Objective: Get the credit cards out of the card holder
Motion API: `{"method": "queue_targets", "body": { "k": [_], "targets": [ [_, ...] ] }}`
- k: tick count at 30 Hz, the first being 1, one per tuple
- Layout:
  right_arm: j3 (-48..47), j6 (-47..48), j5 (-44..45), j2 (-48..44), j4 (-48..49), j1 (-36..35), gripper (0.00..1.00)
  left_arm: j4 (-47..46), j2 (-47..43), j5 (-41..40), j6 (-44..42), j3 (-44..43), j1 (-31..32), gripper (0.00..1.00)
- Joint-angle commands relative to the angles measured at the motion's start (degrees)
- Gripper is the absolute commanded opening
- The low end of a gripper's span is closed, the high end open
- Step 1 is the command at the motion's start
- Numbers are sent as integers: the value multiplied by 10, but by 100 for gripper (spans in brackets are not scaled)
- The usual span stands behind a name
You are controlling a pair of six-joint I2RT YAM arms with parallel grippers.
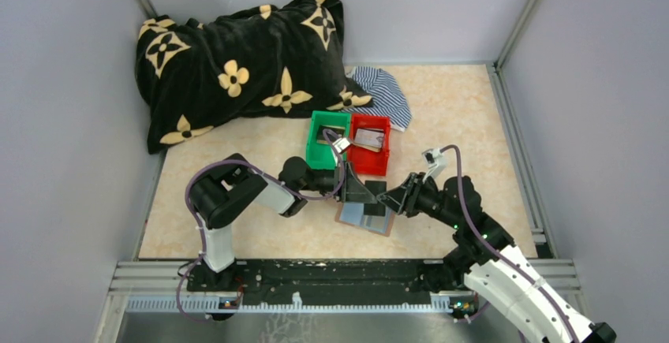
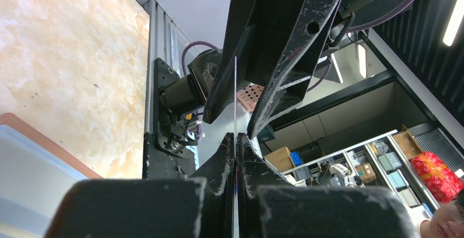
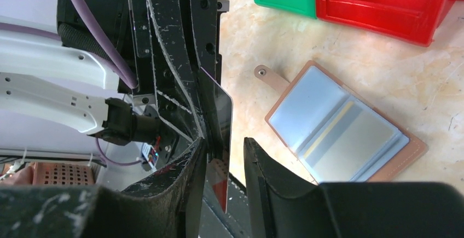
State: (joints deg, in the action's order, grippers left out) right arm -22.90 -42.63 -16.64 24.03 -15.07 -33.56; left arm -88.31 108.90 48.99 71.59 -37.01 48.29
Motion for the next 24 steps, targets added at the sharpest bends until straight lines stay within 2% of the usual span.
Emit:
{"method": "queue_targets", "body": {
  "k": [1,5,8,11,18,19,20,22,24],
  "targets": [
    [-8,2,-8,-14,-2,2,32,-142,-7,-4,-3,-11,1,0],
    [-1,-2,-7,-27,-6,3,28,-142,-9,1,-1,-15,1,0],
    [6,-3,-9,-26,1,3,9,-142,-13,0,-4,-11,1,0],
    [8,-3,-14,-18,14,3,0,-142,-14,1,-4,-9,1,0],
    [2,13,-20,-2,22,3,0,-142,-13,5,-3,-12,1,0],
    [2,15,-21,0,23,2,0,-142,-11,8,0,-13,1,4],
    [0,20,-20,2,22,2,0,-142,-11,10,4,-15,1,19],
    [-16,46,-10,15,8,2,0,-141,-16,19,14,-16,-1,40],
    [-45,85,5,38,-16,3,0,-142,-36,30,27,-11,-9,51]
  ]
}}
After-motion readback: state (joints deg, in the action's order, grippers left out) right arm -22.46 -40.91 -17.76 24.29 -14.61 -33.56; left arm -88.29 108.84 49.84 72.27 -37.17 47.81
